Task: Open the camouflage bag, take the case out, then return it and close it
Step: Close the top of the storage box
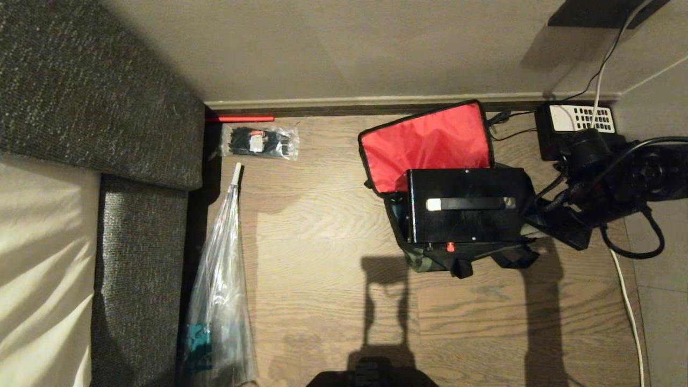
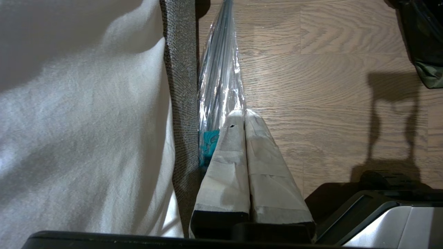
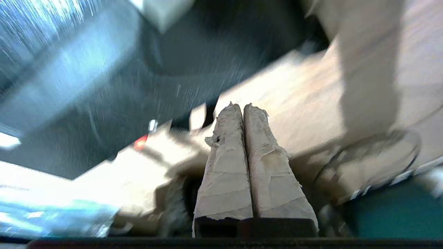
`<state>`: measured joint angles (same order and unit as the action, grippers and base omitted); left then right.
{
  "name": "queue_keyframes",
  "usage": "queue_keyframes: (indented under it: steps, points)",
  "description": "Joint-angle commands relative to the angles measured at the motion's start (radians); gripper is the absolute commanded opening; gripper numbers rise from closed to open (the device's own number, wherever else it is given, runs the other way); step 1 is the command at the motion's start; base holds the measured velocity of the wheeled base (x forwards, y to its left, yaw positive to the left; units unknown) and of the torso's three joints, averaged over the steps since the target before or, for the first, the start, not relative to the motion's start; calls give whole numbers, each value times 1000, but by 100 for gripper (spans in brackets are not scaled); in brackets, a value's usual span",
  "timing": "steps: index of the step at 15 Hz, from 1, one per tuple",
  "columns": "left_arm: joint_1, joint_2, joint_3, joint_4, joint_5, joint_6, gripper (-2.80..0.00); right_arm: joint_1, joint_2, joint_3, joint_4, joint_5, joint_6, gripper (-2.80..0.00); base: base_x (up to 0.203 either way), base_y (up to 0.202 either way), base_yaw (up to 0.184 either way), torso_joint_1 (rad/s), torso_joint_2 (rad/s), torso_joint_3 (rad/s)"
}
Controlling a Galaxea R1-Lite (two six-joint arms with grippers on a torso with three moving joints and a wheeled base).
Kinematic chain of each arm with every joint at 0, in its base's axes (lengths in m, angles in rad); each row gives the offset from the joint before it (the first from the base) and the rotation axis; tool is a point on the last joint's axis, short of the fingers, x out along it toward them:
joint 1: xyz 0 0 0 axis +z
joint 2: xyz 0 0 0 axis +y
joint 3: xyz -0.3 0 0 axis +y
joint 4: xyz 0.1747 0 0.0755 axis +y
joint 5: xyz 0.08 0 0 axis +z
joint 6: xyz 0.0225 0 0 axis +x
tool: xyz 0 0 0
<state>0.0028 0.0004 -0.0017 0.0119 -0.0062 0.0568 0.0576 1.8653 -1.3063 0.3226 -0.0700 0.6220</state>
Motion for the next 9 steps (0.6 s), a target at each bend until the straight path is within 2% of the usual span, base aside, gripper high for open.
queue_keyframes:
  steps: [1,5,9]
  points:
    - [0,-2,0,0,0,0,-280,-64,-32,-3,-59,-1,-94,-280,0,0,0,0,0,0]
    - [0,-2,0,0,0,0,-280,-174,-18,30,-115,-23,-249,-280,0,0,0,0,0,0]
    - [0,-2,0,0,0,0,-280,-190,74,11,-112,-59,-237,-280,0,0,0,0,0,0]
